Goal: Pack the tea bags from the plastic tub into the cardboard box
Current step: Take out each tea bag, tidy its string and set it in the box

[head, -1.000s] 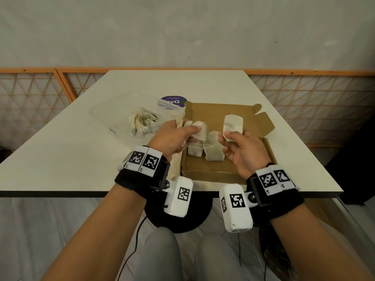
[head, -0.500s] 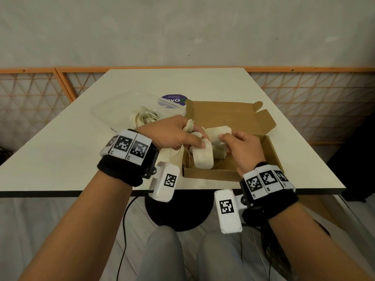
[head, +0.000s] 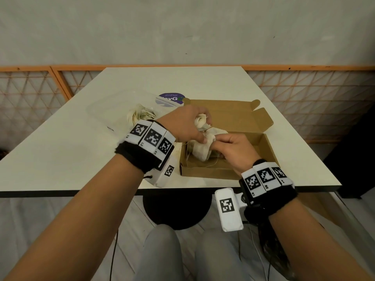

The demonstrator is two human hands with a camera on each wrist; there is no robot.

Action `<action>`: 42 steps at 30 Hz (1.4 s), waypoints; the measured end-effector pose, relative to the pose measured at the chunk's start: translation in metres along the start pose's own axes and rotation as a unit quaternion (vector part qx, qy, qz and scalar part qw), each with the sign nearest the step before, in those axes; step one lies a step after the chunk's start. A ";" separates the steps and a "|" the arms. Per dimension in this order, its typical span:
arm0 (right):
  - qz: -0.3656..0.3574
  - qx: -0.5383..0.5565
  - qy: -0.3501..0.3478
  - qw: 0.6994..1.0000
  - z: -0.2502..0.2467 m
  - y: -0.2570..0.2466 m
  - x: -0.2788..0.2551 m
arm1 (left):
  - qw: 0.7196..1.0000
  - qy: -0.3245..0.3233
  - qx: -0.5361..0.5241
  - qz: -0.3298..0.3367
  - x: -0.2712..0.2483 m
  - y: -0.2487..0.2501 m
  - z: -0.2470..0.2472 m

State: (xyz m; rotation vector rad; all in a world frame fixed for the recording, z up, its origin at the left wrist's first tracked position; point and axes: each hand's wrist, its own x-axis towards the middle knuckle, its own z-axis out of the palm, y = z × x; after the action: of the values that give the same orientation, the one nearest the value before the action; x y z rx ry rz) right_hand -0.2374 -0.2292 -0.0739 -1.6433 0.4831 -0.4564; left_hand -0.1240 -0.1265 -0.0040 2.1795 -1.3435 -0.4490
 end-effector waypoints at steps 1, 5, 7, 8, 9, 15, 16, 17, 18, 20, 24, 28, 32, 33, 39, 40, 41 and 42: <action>0.003 -0.004 -0.004 1.000 0.000 0.000 0.000 | 1.000 0.000 0.005 0.004 0.001 0.000 0.000; 0.019 0.028 -0.008 0.999 -0.002 -0.005 -0.001 | 1.000 0.004 0.003 -0.001 0.005 -0.001 0.000; 0.012 0.048 -0.028 0.998 -0.001 -0.007 -0.003 | 1.000 0.021 -0.010 -0.012 0.006 -0.004 0.000; 0.004 0.044 -0.030 0.999 0.000 -0.007 -0.004 | 0.999 0.030 -0.026 -0.016 0.006 -0.005 0.001; -0.004 0.040 -0.022 0.999 0.000 -0.006 -0.003 | 0.997 0.040 -0.056 -0.021 0.005 -0.005 0.001; 0.043 0.048 0.034 0.997 -0.002 -0.003 0.004 | 0.884 0.171 -0.419 -0.117 -0.017 -0.024 0.015; 0.058 0.062 0.031 0.996 -0.003 -0.005 0.006 | 0.860 0.182 -0.459 -0.130 -0.020 -0.028 0.018; 0.068 0.073 0.025 0.995 -0.004 -0.008 0.007 | 0.841 0.190 -0.488 -0.138 -0.024 -0.031 0.020; 0.072 0.070 0.022 0.995 -0.006 -0.011 0.008 | 0.826 0.195 -0.509 -0.141 -0.027 -0.033 0.021; 0.060 0.027 0.035 0.997 -0.008 -0.016 0.011 | 0.810 0.201 -0.535 -0.135 -0.031 -0.034 0.020; 0.043 0.001 0.028 0.999 -0.008 -0.024 0.015 | 0.862 0.214 -0.444 -0.119 -0.031 -0.031 0.017; 0.046 0.049 -0.001 0.998 -0.001 -0.038 0.015 | 0.911 0.177 -0.359 -0.095 -0.028 -0.023 0.022; 0.027 -0.018 -0.012 0.999 0.000 -0.050 0.014 | 0.918 0.191 -0.338 -0.081 -0.026 -0.022 0.025; 0.015 -0.075 -0.012 0.997 -0.001 -0.052 0.015 | 0.918 0.191 -0.338 -0.079 -0.026 -0.022 0.026; -0.053 -0.354 -0.031 0.933 0.001 -0.066 0.025 | 0.889 0.220 -0.383 -0.120 -0.029 -0.031 0.029; -0.043 -0.393 -0.039 0.918 0.001 -0.068 0.028 | 0.876 0.236 -0.400 -0.130 -0.030 -0.034 0.029; -0.027 -0.425 -0.056 0.903 0.002 -0.068 0.030 | 0.863 0.249 -0.416 -0.139 -0.031 -0.037 0.029; -0.007 -0.439 -0.082 0.895 0.003 -0.067 0.032 | 0.854 0.259 -0.429 -0.142 -0.033 -0.039 0.030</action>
State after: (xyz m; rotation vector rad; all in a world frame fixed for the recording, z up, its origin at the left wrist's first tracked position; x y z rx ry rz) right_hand -0.2054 -0.2371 -0.0073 -2.5319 0.5938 -0.0838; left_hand -0.1268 -0.0914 -0.0514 1.5464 -0.3801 -0.4139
